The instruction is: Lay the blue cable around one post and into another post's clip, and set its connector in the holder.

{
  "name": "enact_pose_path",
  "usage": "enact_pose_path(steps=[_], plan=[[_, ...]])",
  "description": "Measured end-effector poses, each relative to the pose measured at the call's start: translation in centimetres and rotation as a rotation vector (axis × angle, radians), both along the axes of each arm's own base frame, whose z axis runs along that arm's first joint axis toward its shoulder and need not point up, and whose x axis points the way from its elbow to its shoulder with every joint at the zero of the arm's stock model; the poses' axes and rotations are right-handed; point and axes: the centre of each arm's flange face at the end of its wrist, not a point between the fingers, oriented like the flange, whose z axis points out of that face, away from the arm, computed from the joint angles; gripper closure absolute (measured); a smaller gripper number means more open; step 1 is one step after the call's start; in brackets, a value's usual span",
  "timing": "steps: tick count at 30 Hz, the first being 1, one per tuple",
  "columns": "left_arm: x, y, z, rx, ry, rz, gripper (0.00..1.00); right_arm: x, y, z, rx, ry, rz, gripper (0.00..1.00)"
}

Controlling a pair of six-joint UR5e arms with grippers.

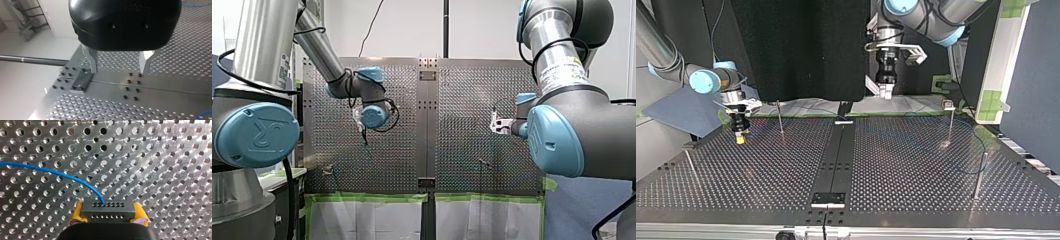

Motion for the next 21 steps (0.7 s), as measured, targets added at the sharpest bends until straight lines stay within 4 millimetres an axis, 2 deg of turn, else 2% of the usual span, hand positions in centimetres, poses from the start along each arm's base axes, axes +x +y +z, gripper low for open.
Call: enact_pose_path(steps=[5, 17, 21], plan=[[-1.3, 0.8, -1.6, 0.025, 0.043, 0.0, 0.19, 0.0, 0.0, 0.5, -0.004, 0.0, 0.0, 1.0], [-4.8, 2.8, -5.2, 0.073, 0.133, 0.002, 0.19, -0.5, 0.5, 5.3, -0.022, -0.008, -0.036, 1.0], [-6.0, 3.4, -6.2, 0.088, 0.162, 0.003, 0.19, -0.6, 0.8, 5.9, -0.008, -0.007, -0.049, 1.0]])
